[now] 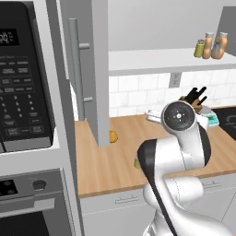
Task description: Put the shaker and condiment bottle from the counter next to their counterparts in the cabinet.
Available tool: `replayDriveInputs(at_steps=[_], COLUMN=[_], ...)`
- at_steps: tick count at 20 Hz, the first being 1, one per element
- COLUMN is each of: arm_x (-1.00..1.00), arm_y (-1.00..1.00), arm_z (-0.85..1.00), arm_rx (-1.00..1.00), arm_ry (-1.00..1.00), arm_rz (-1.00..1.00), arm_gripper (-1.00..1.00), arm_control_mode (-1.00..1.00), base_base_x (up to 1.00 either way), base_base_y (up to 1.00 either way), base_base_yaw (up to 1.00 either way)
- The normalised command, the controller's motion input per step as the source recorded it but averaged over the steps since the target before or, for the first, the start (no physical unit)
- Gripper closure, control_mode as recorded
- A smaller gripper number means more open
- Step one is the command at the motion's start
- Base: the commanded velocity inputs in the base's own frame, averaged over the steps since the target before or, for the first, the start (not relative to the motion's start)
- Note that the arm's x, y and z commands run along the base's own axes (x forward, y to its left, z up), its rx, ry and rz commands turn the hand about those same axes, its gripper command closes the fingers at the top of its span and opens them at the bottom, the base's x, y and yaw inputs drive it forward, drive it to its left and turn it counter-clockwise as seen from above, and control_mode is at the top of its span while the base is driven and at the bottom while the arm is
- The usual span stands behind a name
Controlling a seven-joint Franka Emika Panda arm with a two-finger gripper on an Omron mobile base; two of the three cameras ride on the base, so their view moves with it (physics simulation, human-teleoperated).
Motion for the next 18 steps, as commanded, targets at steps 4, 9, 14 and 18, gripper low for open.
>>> replayDriveInputs(at_steps=[4,9,14,18], arm_x=[0.22,-0.04,-0.03,0.1], arm_y=[-0.16,-0.03,-0.04,-0.13], arm_z=[-1.0,-1.0,-0.97,-1.0], arm_rx=[0.0,-0.03,-0.03,0.0], arm_ry=[-0.25,-0.31,-0.28,-0.16], arm_rz=[0.02,0.02,0.04,0.08], arm_gripper=[-1.0,-1.0,-1.0,-1.0], arm_control_mode=[-1.0,-1.0,-1.0,-1.0], base_base_x=[0.0,0.0,0.0,0.0], base_base_y=[0.0,0.0,0.0,0.0], base_base_yaw=[0.0,0.0,0.0,0.0])
